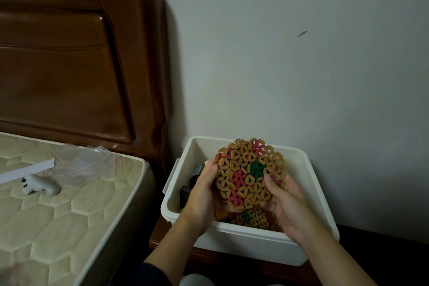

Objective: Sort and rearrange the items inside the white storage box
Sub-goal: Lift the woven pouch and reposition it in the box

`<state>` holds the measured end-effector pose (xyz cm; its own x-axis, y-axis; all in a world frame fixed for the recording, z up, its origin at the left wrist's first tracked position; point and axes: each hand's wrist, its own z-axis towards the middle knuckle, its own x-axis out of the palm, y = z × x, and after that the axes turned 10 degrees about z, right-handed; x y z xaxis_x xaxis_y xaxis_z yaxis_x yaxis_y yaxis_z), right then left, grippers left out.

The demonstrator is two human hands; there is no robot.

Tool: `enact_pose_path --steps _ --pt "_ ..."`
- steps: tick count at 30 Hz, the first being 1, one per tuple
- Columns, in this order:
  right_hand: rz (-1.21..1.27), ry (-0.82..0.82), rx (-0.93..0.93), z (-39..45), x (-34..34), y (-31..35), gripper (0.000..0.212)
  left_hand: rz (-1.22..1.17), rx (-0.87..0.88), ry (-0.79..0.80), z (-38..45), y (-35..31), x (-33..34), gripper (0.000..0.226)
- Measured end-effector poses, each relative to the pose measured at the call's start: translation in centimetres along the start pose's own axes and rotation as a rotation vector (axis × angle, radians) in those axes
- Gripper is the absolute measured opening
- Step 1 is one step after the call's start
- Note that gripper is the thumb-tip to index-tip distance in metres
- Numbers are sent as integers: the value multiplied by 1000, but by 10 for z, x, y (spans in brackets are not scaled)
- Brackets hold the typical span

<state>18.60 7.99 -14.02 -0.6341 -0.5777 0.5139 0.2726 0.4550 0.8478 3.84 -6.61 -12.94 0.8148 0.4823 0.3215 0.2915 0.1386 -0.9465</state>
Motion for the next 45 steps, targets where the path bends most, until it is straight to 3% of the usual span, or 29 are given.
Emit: enact_pose_path --steps 11,25,35,45 --pt "-179 -88 -30 7 2 -13 31 68 52 -74 1 1 1 40" --pt "174 -149 107 15 -10 -8 35 -35 36 -33 0 1 1 41" --pt "160 -228 51 14 -10 -7 30 166 3 -51 -1 0 5 36" --pt "3 -242 -7 15 -6 -10 25 169 13 -117 -3 0 6 33"
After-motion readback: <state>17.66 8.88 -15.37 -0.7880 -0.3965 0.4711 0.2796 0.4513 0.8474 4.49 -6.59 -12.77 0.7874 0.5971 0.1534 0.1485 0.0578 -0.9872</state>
